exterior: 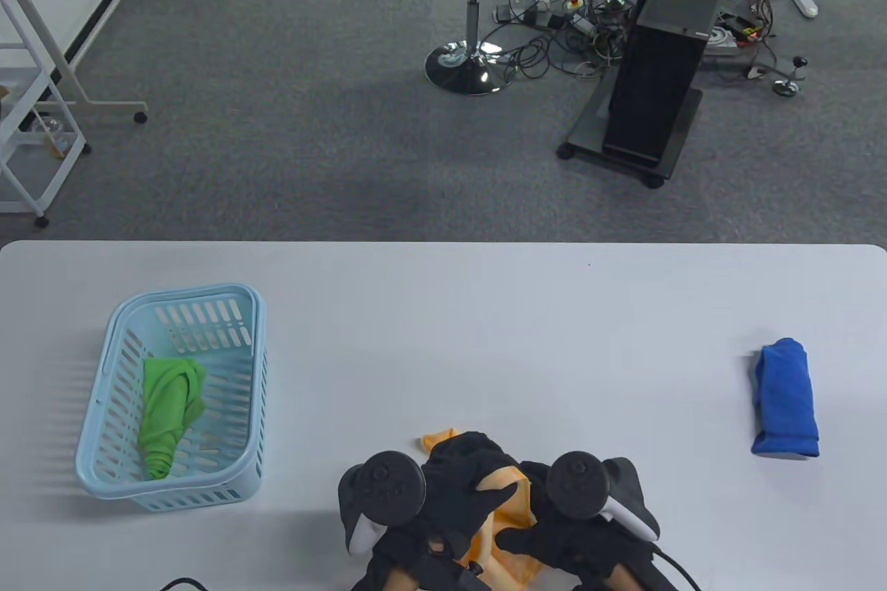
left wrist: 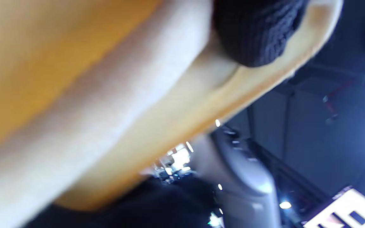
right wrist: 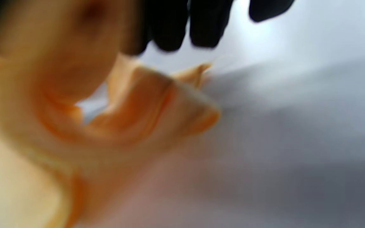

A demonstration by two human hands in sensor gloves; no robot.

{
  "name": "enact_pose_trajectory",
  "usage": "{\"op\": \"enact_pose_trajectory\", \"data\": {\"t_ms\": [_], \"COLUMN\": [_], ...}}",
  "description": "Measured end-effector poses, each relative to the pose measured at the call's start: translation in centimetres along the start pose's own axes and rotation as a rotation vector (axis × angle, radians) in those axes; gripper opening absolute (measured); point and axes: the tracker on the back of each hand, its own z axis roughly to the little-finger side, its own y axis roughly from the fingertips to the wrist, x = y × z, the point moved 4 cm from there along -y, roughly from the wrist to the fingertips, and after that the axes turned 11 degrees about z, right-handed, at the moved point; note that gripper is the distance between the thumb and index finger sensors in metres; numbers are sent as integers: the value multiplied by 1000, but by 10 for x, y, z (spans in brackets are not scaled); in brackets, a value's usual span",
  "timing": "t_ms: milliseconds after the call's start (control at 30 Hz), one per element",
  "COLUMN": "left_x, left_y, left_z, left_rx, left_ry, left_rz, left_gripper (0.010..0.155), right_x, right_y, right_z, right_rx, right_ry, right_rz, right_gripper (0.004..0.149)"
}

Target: Roll rectangular towel into towel roll

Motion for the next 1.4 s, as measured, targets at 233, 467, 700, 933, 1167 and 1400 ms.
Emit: {"op": "enact_pose_trajectory", "data": {"t_ms": [233, 467, 700, 933, 1167, 1400], "left_x": [-39, -60, -83, -95, -95, -79], "left_y": [20, 32, 50, 63, 67, 55], "left_z": [22, 30, 32, 41, 45, 46], "left_rx": [-67, -135, -293, -338, -335, -359], "left_ry": [121, 79, -278, -224, -215, -258], "left_rz": [-186, -338, -465, -516, -523, -361], "left_gripper": [46, 46, 42, 49, 57, 46], "right_x": [76, 142, 86, 76, 67, 43], "right_y": [-2, 10, -5, -6, -4, -2], "right_z": [26, 25, 26, 110, 94, 36], "right_rx": [-138, -229, -82, -263, -203, -37], "right_ry": [66, 69, -3, 214, 113, 191], "right_rz": [300, 559, 120, 172, 197, 49], "right_gripper": [58, 61, 86, 60, 60, 66]}}
